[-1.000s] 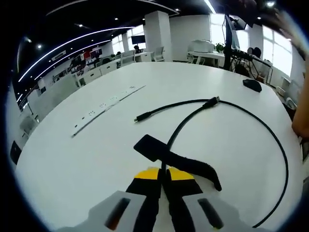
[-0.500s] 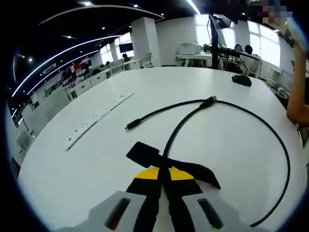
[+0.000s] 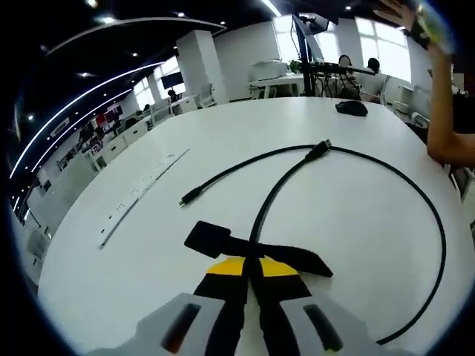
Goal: Find the charging cable on the desk, coil it up and secure with Velcro.
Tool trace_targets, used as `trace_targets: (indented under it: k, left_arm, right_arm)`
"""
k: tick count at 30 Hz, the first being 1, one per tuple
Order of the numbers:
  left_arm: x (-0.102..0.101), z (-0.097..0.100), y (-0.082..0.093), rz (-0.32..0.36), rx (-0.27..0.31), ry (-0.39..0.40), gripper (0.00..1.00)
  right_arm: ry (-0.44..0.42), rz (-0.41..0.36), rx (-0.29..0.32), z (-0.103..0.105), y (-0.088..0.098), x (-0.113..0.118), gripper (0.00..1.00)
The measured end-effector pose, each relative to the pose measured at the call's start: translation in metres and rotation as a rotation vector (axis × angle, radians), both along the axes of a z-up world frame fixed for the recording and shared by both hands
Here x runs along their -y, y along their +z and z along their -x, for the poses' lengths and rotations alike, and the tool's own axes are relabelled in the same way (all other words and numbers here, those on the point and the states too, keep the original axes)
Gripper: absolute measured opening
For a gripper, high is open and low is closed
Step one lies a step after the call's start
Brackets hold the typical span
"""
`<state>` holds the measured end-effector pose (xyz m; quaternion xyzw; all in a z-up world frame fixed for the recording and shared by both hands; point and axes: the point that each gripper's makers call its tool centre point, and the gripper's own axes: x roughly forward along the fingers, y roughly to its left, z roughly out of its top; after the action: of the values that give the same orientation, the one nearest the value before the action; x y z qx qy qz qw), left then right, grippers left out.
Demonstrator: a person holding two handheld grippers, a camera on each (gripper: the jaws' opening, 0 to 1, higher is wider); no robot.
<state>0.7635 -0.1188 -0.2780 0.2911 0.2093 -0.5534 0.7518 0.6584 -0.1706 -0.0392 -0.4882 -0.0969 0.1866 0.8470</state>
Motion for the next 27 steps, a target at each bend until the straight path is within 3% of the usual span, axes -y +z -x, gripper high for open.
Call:
trace_targets:
  k: [3,10,15,20,23,27]
  left_arm:
    - [0.0,0.003,0.001,-0.015,0.02,-0.045,0.06]
    - [-0.001,-0.007,0.003,-0.003,0.005,-0.012,0.07]
    - [-0.006,-0.011,0.005,0.01,-0.047,0.044,0.13]
    - [-0.01,-0.01,0.008,0.019,-0.047,0.056,0.19]
    - [-0.008,-0.004,0.02,0.065,-0.054,0.061,0.19]
    - [-0.017,0.001,0.032,0.117,-0.061,0.132,0.19]
  right_arm:
    - [-0.001,0.003,-0.003,-0.001,-0.001,0.0,0.84]
    - [-0.003,-0.005,0.007,0.001,0.002,0.0,0.84]
    - [-0.004,-0.009,0.011,0.002,0.004,0.001,0.85]
    - [-0.011,-0.007,0.003,-0.001,0.002,0.003,0.85]
    - [-0.009,-0.014,-0.006,-0.004,0.001,0.006,0.84]
    - [-0.013,-0.035,-0.014,-0.005,0.002,0.014,0.83]
